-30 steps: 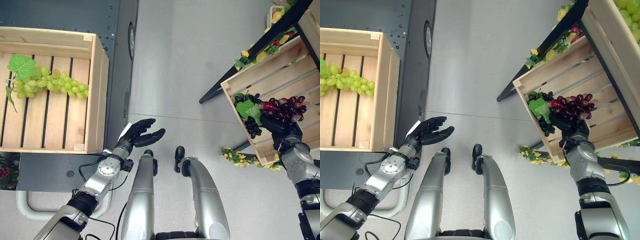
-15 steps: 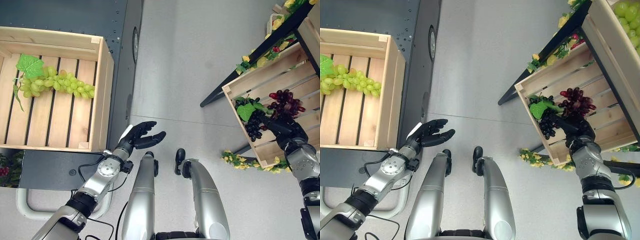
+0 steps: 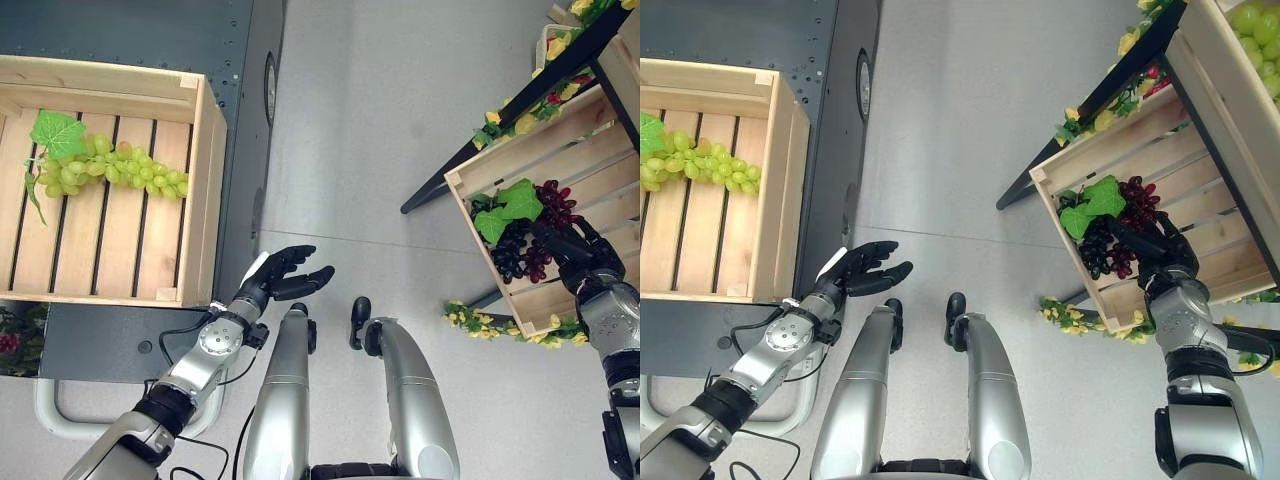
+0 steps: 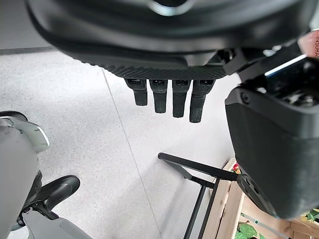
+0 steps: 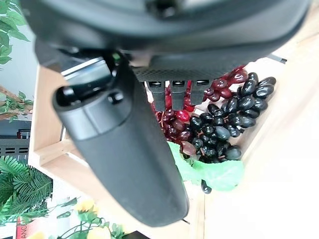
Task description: Pick up the fruits from the basket on one side to the basket on the other side
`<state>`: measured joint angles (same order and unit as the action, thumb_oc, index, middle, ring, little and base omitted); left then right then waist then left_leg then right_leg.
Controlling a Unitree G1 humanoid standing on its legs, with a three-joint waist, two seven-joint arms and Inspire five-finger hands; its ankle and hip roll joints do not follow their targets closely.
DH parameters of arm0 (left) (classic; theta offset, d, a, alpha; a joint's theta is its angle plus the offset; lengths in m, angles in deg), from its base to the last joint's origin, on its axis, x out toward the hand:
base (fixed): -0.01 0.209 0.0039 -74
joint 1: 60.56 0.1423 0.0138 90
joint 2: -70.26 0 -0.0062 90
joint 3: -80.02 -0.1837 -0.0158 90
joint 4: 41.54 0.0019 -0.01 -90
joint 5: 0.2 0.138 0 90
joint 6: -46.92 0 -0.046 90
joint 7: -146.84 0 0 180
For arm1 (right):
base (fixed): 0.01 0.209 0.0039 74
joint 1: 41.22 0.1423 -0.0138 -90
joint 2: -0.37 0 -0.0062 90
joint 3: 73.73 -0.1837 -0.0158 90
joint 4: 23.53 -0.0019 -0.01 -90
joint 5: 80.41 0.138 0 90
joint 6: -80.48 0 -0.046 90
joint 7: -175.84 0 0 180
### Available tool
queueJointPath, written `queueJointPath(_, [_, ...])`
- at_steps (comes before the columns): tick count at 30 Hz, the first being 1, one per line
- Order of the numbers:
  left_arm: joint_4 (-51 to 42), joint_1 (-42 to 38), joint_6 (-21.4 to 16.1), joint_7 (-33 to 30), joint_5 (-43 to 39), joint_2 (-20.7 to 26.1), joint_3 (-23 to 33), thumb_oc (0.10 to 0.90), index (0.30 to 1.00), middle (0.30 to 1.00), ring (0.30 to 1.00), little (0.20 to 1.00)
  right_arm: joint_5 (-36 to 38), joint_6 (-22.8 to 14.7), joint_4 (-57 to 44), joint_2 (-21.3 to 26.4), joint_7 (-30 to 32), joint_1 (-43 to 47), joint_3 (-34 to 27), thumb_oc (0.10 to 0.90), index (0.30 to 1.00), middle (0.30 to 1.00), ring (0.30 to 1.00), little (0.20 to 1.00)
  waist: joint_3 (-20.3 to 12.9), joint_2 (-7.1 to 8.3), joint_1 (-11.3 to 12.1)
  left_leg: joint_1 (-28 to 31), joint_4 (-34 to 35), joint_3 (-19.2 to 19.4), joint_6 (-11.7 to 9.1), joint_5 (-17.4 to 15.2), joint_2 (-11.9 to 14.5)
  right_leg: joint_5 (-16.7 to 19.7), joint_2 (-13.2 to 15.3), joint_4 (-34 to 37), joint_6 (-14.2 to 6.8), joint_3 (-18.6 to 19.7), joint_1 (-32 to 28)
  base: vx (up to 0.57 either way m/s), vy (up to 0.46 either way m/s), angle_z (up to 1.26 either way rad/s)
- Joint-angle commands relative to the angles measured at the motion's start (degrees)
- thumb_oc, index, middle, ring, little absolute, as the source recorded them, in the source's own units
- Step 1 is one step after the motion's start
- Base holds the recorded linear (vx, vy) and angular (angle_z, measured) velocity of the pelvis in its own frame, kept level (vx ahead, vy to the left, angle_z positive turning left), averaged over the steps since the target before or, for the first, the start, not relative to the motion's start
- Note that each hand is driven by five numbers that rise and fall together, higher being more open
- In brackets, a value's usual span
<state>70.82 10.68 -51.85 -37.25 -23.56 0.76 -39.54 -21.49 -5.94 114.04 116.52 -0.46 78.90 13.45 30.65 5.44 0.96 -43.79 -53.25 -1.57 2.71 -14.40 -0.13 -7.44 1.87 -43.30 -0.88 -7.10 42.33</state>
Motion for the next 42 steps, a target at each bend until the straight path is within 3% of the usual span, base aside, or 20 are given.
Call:
queueJointPath(1, [-7.1,0.3,-4.7,-0.1,-0.1,-2.1,-0.7,0.800,0.900,0.900,0.900,0.900,-1.3,-5.8,-0.6,5.2,-2.5,2.4,-1.8,0.800,0.900,0.900,0.900,0.900,-0.9,0.58,0.3,7.0,1.8,4.7,1.4,-6.7,-1.6,-5.0,-0.7,-4.7,1.9,-1.7,-7.8,0.03,0.042,-0.03])
queueJointPath(9, [-6.1,-0.2,-5.7,-1.5,0.1,-4.2,-1.4,0.800,0.900,0.900,0.900,0.900,-3.0,-9.4,-3.8,1.1,-2.6,0.4,0.7,0.800,0.900,0.900,0.900,0.900,-0.9,-0.13,-0.3,9.3,3.5,5.4,1.6,-6.4,-1.8,-5.0,-0.5,-3.3,1.8,-1.3,-9.8,0.02,0.046,0.01])
queueJointPath(15, [-5.3,-1.4,-5.5,-3.1,-0.2,-6.6,-2.0,0.800,0.900,0.900,0.900,0.900,-12.1,-19.8,-9.2,-3.7,2.3,0.5,2.8,0.800,0.900,0.900,0.900,0.900,-0.9,-1.40,-1.2,9.5,4.5,6.1,1.8,-6.0,-2.2,-5.1,-0.2,-3.2,1.7,-0.7,-9.2,-0.02,0.070,0.01])
queueJointPath(18, [-4.7,-1.3,-6.3,-3.6,-0.1,-7.7,-2.1,0.800,0.900,0.900,0.900,0.900,-18.1,-21.9,-12.0,-5.4,4.3,-0.6,4.6,0.800,0.900,0.900,0.900,0.900,-0.9,-2.04,-1.6,10.0,5.5,6.5,1.9,-5.7,-2.3,-5.1,-0.2,-2.8,1.6,-0.2,-9.3,-0.04,0.077,0.01])
queueJointPath(25, [-3.6,-1.2,-7.9,-5.2,0.4,-9.9,-2.0,0.800,0.900,0.900,0.900,0.900,-24.3,-26.9,-17.3,-10.0,6.4,-4.2,8.5,0.800,0.900,0.900,0.900,0.900,-0.9,-2.98,-2.3,11.6,7.5,7.0,2.0,-4.9,-2.8,-5.0,0.1,-1.2,1.7,0.4,-10.6,-0.03,0.061,-0.03])
queueJointPath(32, [-2.5,-2.2,-9.3,-8.3,0.9,-12.4,-2.2,0.800,0.900,0.900,0.900,0.900,-31.2,-29.3,-22.3,-15.4,12.4,-6.9,11.3,0.800,0.900,0.900,0.900,0.900,-0.9,-3.73,-3.2,12.8,10.0,7.4,1.9,-3.8,-3.2,-5.2,0.0,-0.7,1.8,1.1,-10.9,-0.03,0.057,0.01])
queueJointPath(34, [-2.1,-2.5,-11.6,-10.5,2.3,-13.1,-2.0,0.800,0.900,0.900,0.900,0.900,-31.0,-29.3,-22.8,-16.7,11.4,-7.7,12.4,0.800,0.900,0.900,0.900,0.900,-0.9,-3.89,-3.3,13.1,10.7,7.4,1.6,-3.3,-3.3,-5.1,0.0,-0.1,1.8,1.3,-11.2,-0.03,0.047,0.00])
queueJointPath(37, [-3.6,-3.0,-20.0,-16.9,10.1,-13.5,0.1,0.800,0.900,0.900,0.900,0.900,-31.8,-29.1,-23.4,-18.6,9.4,-9.5,14.9,0.800,0.900,0.900,0.900,0.900,-0.9,-4.06,-2.9,13.6,12.0,7.3,1.3,-2.4,-3.6,-4.9,-0.1,1.2,2.2,1.5,-11.8,-0.01,0.009,-0.01])
queueJointPath(39, [-4.7,-3.4,-21.7,-18.3,10.8,-13.5,1.5,0.800,0.900,0.900,0.900,0.900,-31.8,-28.6,-23.5,-19.0,8.3,-10.2,15.8,0.800,0.900,0.900,0.900,0.900,-0.9,-4.15,-2.7,13.4,12.2,7.1,1.2,-2.1,-3.7,-4.9,-0.1,1.3,2.4,1.5,-11.7,0.00,0.000,0.00])
queueJointPath(42, [-8.7,-3.9,-28.0,-18.9,14.4,-12.0,5.8,0.800,0.900,0.900,0.900,0.900,-32.5,-28.5,-22.2,-19.6,7.1,-11.6,17.4,0.800,0.900,0.900,0.900,0.900,-0.9,-4.34,-1.9,13.1,12.4,6.7,0.8,-1.5,-4.0,-5.2,0.1,1.0,2.6,1.0,-11.4,-0.01,-0.009,0.06])
